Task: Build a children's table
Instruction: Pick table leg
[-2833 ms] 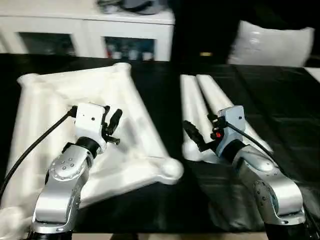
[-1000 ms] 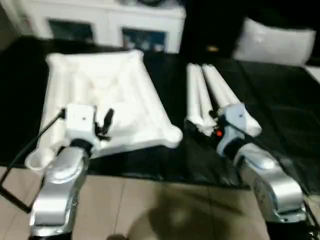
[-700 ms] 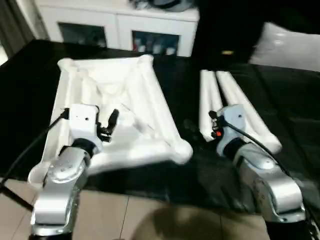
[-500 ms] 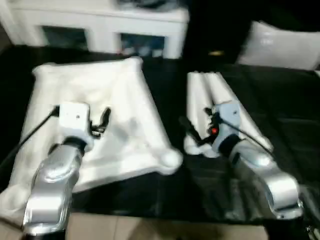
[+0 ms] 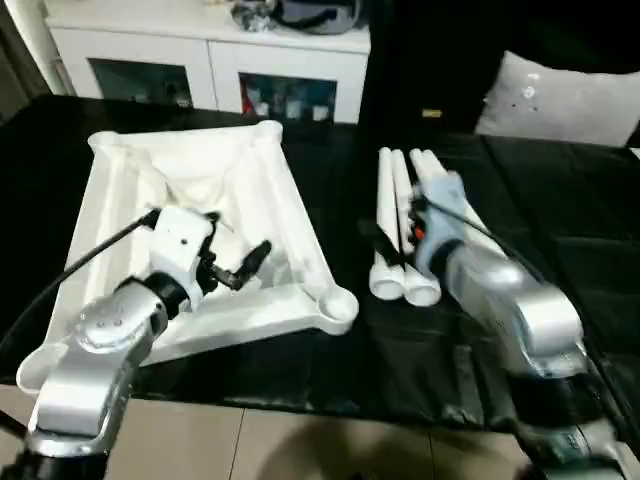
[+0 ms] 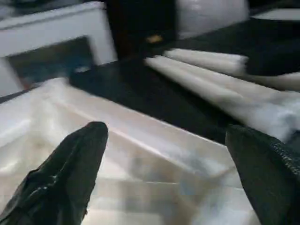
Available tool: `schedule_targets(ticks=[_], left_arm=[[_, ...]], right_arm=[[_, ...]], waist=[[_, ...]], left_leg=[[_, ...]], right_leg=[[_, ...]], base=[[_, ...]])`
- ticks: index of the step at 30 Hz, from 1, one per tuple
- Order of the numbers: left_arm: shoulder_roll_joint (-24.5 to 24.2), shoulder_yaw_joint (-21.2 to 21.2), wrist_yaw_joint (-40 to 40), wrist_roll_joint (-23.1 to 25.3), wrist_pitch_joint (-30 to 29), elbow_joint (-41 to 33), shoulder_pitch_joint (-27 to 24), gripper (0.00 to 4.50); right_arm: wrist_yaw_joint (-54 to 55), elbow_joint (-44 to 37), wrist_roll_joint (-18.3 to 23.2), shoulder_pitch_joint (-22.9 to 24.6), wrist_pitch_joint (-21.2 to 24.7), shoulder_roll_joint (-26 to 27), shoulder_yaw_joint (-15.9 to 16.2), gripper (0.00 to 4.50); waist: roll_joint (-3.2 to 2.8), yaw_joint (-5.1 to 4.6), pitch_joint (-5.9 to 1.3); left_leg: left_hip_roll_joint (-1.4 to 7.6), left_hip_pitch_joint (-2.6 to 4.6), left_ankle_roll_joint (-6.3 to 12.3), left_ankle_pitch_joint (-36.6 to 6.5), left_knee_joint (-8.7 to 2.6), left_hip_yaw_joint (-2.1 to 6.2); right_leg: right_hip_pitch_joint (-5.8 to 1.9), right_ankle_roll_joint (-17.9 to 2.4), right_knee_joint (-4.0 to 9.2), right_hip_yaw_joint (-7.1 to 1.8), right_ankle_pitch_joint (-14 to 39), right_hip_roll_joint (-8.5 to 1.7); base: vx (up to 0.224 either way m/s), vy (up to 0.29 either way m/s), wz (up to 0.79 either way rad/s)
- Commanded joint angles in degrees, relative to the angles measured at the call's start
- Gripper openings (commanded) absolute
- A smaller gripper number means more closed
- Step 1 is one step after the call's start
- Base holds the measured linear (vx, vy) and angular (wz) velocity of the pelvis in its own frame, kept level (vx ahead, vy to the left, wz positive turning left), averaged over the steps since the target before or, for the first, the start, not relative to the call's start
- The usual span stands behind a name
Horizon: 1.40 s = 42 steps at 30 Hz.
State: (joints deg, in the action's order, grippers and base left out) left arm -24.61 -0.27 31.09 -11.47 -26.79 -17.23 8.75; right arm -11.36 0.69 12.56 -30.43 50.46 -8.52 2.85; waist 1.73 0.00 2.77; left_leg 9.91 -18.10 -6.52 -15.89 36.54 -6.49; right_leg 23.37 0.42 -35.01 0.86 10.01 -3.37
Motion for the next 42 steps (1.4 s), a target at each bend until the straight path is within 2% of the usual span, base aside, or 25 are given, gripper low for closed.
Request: schedule_targets(ticks=[1, 2, 3, 4, 5, 6, 7, 8, 9, 10, 11, 12, 13, 14, 16, 17, 18, 19, 22, 30, 31, 36, 42], left_arm=[[-1.3, -0.9, 2.4, -1.0, -1.7, 0.1, 0.9, 4.46], [-1.3, -0.9, 2.4, -1.0, -1.7, 0.1, 0.9, 4.46], [-2.8, -1.5, 4.5, -1.7, -3.0, -0.1, 1.4, 4.46], [-3.2, -1.7, 5.1, -1.8, -3.2, -0.1, 1.5, 4.46], [-3.3, -1.5, 5.4, -2.1, -3.6, 0.0, 1.6, 4.46], [-3.3, -1.4, 5.5, -2.3, -3.7, 0.0, 1.6, 4.46], [-3.3, -1.4, 5.5, -2.3, -3.7, 0.0, 1.6, 4.46], [-3.5, -1.5, 5.9, -2.4, -3.7, 0.0, 1.7, 4.46], [-3.8, -1.6, 6.2, -2.6, -3.6, 0.0, 1.7, 4.46], [-3.8, -1.6, 6.2, -2.6, -3.6, 0.0, 1.7, 4.46], [-4.7, -2.0, 7.4, -3.3, -4.4, -0.5, 1.7, 4.46], [-5.0, -2.1, 7.9, -3.6, -4.8, -0.8, 1.7, 4.46], [-5.3, -2.3, 8.3, -3.9, -5.2, -0.9, 1.7, 4.46], [-5.5, -2.3, 8.5, -4.1, -5.4, -1.0, 1.8, 4.46], [-5.9, -2.7, 9.4, -4.3, -5.7, -1.2, 1.8, 4.46], [-6.1, -3.0, 10.0, -4.5, -6.0, -1.3, 1.8, 4.46], [-6.3, -3.1, 10.3, -4.6, -6.2, -1.5, 1.7, 4.46], [-6.3, -3.2, 10.5, -4.6, -6.3, -1.6, 1.7, 4.46], [-6.4, -3.3, 10.3, -4.7, -6.4, -2.0, 1.1, 4.46], [-7.2, -3.8, 10.9, -4.5, -6.2, -1.9, 0.7, 4.46], [-7.5, -3.7, 11.3, -4.3, -5.4, -1.1, 0.6, 4.46], [-7.9, -3.7, 11.5, -4.2, -4.9, -0.6, 0.2, 4.46], [-8.2, -3.7, 11.6, -4.2, -4.6, -0.5, -0.2, 4.46]], right_arm=[[1.1, 3.7, -1.2, -2.2, 0.1, 0.2, -0.8, 4.5], [1.1, 3.7, -1.2, -2.2, 0.1, 0.2, -0.8, 4.5], [1.4, 8.9, -2.1, -5.4, -1.7, 0.8, -0.5, 4.5], [1.4, 10.5, -2.3, -6.3, -2.3, 0.9, -0.4, 4.5], [1.4, 14.0, -2.4, -8.2, -3.2, 1.2, -0.7, 4.5], [1.4, 15.4, -2.4, -8.9, -3.7, 1.2, -0.8, 4.5], [1.4, 15.4, -2.4, -8.9, -3.7, 1.2, -0.8, 4.5], [1.5, 17.0, -2.5, -9.7, -4.2, 1.3, -1.0, 4.5], [1.6, 18.1, -2.5, -10.3, -4.6, 1.3, -1.1, 4.5], [1.6, 18.1, -2.5, -10.3, -4.6, 1.3, -1.1, 4.5], [1.0, 23.5, -2.8, -12.7, -6.4, 1.5, -1.2, 4.5], [0.7, 25.6, -2.7, -13.6, -7.1, 1.6, -1.3, 4.5], [0.5, 27.7, -2.9, -14.5, -8.1, 1.8, -1.5, 4.5], [0.4, 28.8, -3.0, -15.0, -8.7, 2.0, -1.6, 4.5], [1.4, 32.4, -3.8, -16.5, -10.3, 2.4, -1.6, 4.5], [2.6, 34.6, -4.0, -17.5, -11.0, 2.8, -2.1, 4.5], [3.4, 36.2, -4.1, -18.2, -11.5, 3.1, -2.6, 4.5], [4.0, 37.4, -4.1, -18.7, -11.9, 3.3, -2.9, 4.5], [5.2, 42.0, -3.5, -20.7, -13.1, 4.2, -4.1, 4.5], [5.8, 50.5, -3.3, -23.7, -16.3, 5.3, -5.8, 4.5], [6.2, 54.0, -2.9, -25.0, -16.9, 5.8, -6.7, 4.5], [5.5, 58.6, -2.9, -26.3, -18.2, 6.6, -7.1, 4.5], [4.1, 61.9, -3.0, -27.5, -17.9, 7.4, -7.3, 4.5]], waist=[[-0.83, -0.27, -2.29], [-0.86, -0.22, -2.47], [-0.95, -0.08, -2.7], [-0.94, -0.12, -2.95], [-0.93, -0.07, -3.16], [-0.81, -0.13, -3.21], [-0.95, -0.08, -3.34], [-1.0, 0.18, -3.75], [-1.15, 0.37, -3.84], [-1.0, 0.37, -3.79], [-0.8, 0.45, -3.83], [-1.02, 0.38, -3.77], [-0.75, 0.3, -3.71], [-0.95, 0.35, -3.58], [-0.87, 0.3, -3.45], [-0.58, 0.24, -3.44], [-0.75, 0.33, -3.38], [-0.51, 0.31, -3.34], [-0.43, 0.28, -3.33], [-0.42, 0.31, -3.46], [-0.54, 0.28, -3.48], [-0.56, 0.19, -3.38], [-0.52, 0.28, -3.37]], left_leg=[[0.7, -0.97, -1.29, -14.7, -5.8, -0.48], [0.59, -1.22, -1.39, -12.9, -5.7, -0.66], [0.57, -1.54, -1.66, -10.7, -5.62, -0.67], [0.49, -1.82, -1.66, -9.5, -5.53, -0.75], [0.4, -2.0, -1.74, -8.2, -5.23, -0.98], [0.36, -2.06, -1.65, -7.5, -5.16, -1.11], [0.36, -2.22, -1.64, -6.2, -5.07, -1.1], [0.36, -2.45, -1.19, -2.5, -4.74, -1.33], [0.27, -2.58, -0.7, 0.2, -4.73, -1.44], [0.22, -2.7, -0.39, 1.4, -4.72, -1.55], [0.26, -2.64, -0.26, 1.6, -4.73, -1.59], [0.24, -2.63, -0.22, 1.0, -4.84, -1.57], [0.32, -2.68, -0.28, 0.5, -4.87, -1.63], [0.39, -2.59, -0.53, -0.8, -4.9, -1.68], [0.54, -2.51, -0.7, -1.9, -5.01, -1.73], [0.6, -2.48, -0.76, -2.3, -5.04, -1.79], [0.57, -2.42, -0.89, -2.7, -5.06, -1.79], [0.65, -2.38, -0.93, -2.9, -5.07, -1.85], [0.6, -2.46, -1.06, -3.3, -5.07, -1.86], [0.65, -2.59, -0.59, -2.1, -5.02, -1.88], [0.64, -2.62, -0.61, -2.2, -5.01, -1.87], [0.73, -2.6, -0.43, -3.4, -5.08, -1.89], [0.85, -2.59, -0.11, -3.1, -5.09, -1.95]], right_leg=[[-1.73, -5.6, 4.83, -1.34, 28.7, -2.57], [-1.84, -6.2, 4.59, -1.46, 26.7, -2.48], [-2.02, -6.9, 4.11, -1.53, 24.4, -2.52], [-2.22, -7.7, 3.77, -1.54, 22.2, -2.42], [-2.08, -8.7, 3.38, -1.6, 19.0, -2.27], [-2.12, -9.3, 3.24, -1.62, 17.5, -2.15], [-2.27, -9.9, 2.98, -1.64, 15.5, -2.16], [-2.6, -11.0, 2.55, -1.68, 9.7, -2.08], [-2.71, -12.2, 2.2, -1.56, 5.3, -1.89], [-2.87, -12.9, 2.08, -1.51, 2.9, -1.72], [-2.91, -13.2, 2.05, -1.47, 2.6, -1.8], [-2.88, -13.9, 1.98, -1.4, 3.3, -1.8], [-2.86, -14.0, 2.07, -1.38, 4.1, -1.85], [-2.79, -14.0, 2.21, -1.39, 5.8, -1.91], [-2.65, -13.8, 2.28, -1.39, 7.7, -1.92], [-2.57, -13.7, 2.37, -1.4, 8.4, -2.01], [-2.59, -13.4, 2.43, -1.4, 9.4, -1.98], [-2.5, -13.2, 2.48, -1.42, 9.8, -1.99], [-2.5, -12.6, 2.41, -1.42, 10.8, -1.97], [-2.55, -13.1, 2.15, -1.35, 9.0, -2.04], [-2.56, -13.3, 2.12, -1.34, 9.1, -2.08], [-2.45, -13.7, 2.2, -1.29, 10.1, -2.13], [-2.45, -14.1, 2.16, -1.29, 9.4, -2.21]], base=[[0.0, 0.0, 0.0], [0.0, 0.0, 0.0], [0.0, 0.0, 0.0], [0.0, 0.0, 0.0], [0.0, 0.0, 0.0], [0.0, 0.0, 0.0], [0.0, 0.0, 0.0], [0.0, 0.0, 0.0], [0.0, 0.0, 0.0], [0.0, 0.0, 0.0], [0.0, 0.0, 0.0], [0.0, 0.0, 0.0], [0.0, 0.0, 0.0], [0.0, 0.0, 0.0], [0.0, 0.0, 0.0], [0.0, 0.0, 0.0], [0.0, 0.0, 0.0], [0.0, 0.0, 0.0], [0.0, 0.0, 0.0], [0.0, 0.0, 0.0], [0.0, 0.0, 0.0], [0.0, 0.0, 0.0], [0.0, 0.0, 0.0]])
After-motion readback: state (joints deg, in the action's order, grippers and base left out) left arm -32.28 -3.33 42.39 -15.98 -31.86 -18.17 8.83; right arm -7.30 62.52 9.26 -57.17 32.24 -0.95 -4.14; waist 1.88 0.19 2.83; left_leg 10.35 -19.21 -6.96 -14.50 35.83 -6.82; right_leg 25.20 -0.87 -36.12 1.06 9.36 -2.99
